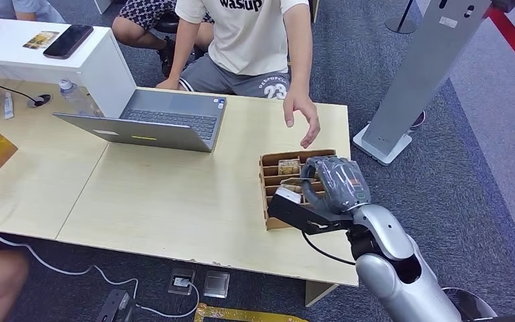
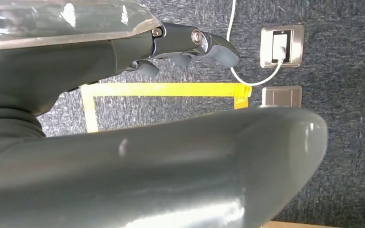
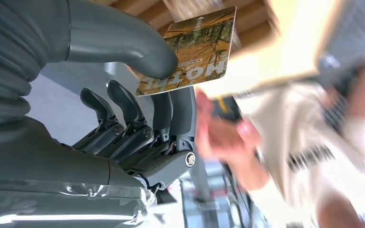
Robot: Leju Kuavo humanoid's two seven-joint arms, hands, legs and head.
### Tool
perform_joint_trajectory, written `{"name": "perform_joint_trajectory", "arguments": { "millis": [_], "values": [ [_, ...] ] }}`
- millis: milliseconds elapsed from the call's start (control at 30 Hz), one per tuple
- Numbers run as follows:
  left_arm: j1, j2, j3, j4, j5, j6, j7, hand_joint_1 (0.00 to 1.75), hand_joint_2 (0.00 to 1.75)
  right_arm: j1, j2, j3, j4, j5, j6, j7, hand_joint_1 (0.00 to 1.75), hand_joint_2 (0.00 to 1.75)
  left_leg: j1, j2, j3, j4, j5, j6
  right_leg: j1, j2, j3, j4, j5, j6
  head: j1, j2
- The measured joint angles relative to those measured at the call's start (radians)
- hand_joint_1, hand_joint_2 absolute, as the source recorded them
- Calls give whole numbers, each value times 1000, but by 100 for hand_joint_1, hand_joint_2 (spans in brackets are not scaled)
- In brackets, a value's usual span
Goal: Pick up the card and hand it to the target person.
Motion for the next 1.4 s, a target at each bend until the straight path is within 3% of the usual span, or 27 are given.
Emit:
{"name": "perform_joint_trajectory", "arguments": {
  "millis": [200, 400, 567, 700, 767, 833, 867, 900, 1000, 1133, 1267, 1400],
  "values": [
    [-1, -3, 0, 0, 0, -10, -11, 0, 0, -5, 40, -14, 31, 47, -308, -142, 157, 175, 0, 0, 0, 0, 0, 0, 0, 0, 0, 0, 0, 0, 0, 0],
    [-1, -9, 0, 0, -1, -11, -14, 0, 0, -7, 78, -44, 142, 76, -528, -228, 157, 175, 0, 0, 0, 0, 0, 0, 0, 0, 0, 0, 0, 0, 1, 0],
    [-2, -11, 0, 0, -5, -11, -15, 0, 0, 0, 100, -69, 215, 110, -648, -261, 157, 175, 0, 0, 0, 0, 0, 0, 0, 0, 0, 0, 0, 0, 0, 0],
    [-2, -12, 0, 0, -9, -12, -14, 0, 0, 7, 106, -80, 242, 116, -667, -267, 157, 175, 0, 0, 0, 0, 0, 0, 0, 0, 0, 0, 0, 0, 0, 0],
    [-2, -12, 0, 0, -10, -14, -14, 0, 0, 10, 109, -84, 252, 121, -666, -265, 79, 175, 0, 0, 0, 0, 0, 0, 0, 0, 0, 0, 0, 0, 0, 0],
    [-2, -12, 0, 0, -12, -18, -14, 0, 87, 13, 110, -88, 261, 125, -666, -262, 0, 175, 0, 0, 0, 0, 0, 0, 0, 0, 0, 0, 0, 0, 0, 0],
    [-1, -12, 0, 0, -13, -20, -14, 0, 131, 15, 110, -90, 264, 126, -666, -260, 0, 175, 0, 0, 0, 0, 0, 0, 0, 0, 0, 0, 0, 0, 1, 0],
    [-1, -12, 0, 0, -16, -21, -15, 0, 131, 17, 111, -92, 268, 126, -666, -259, 0, 175, 0, 0, 0, 0, 0, 0, 0, 0, 0, 0, 0, 0, 1, 0],
    [-1, -12, -3, 0, -23, -21, -21, 0, 0, 25, 113, -98, 277, 121, -666, -258, 0, 175, 0, 0, 0, 0, 0, 0, 0, 0, 0, 0, 0, 0, 1, 0],
    [-1, -12, -5, 0, -16, -19, -26, 0, 0, 37, 118, -104, 284, 11, -651, -290, 0, 175, 0, 0, 0, 0, 0, 0, 0, 0, 0, 0, 0, 0, 1, 0],
    [-1, -12, -5, 0, -5, -8, -18, 0, 0, 60, 122, -122, 282, -350, -549, -396, 0, 175, 0, 0, 0, 0, 0, 0, 0, 0, 0, 0, 0, 0, 0, 0],
    [0, -11, -5, 0, 1, -3, -8, 0, 0, 90, 116, -146, 263, -634, -460, -445, 0, 175, 0, 0, 0, 0, 0, 0, 0, 0, 0, 0, 0, 0, 0, 0]
  ]
}}
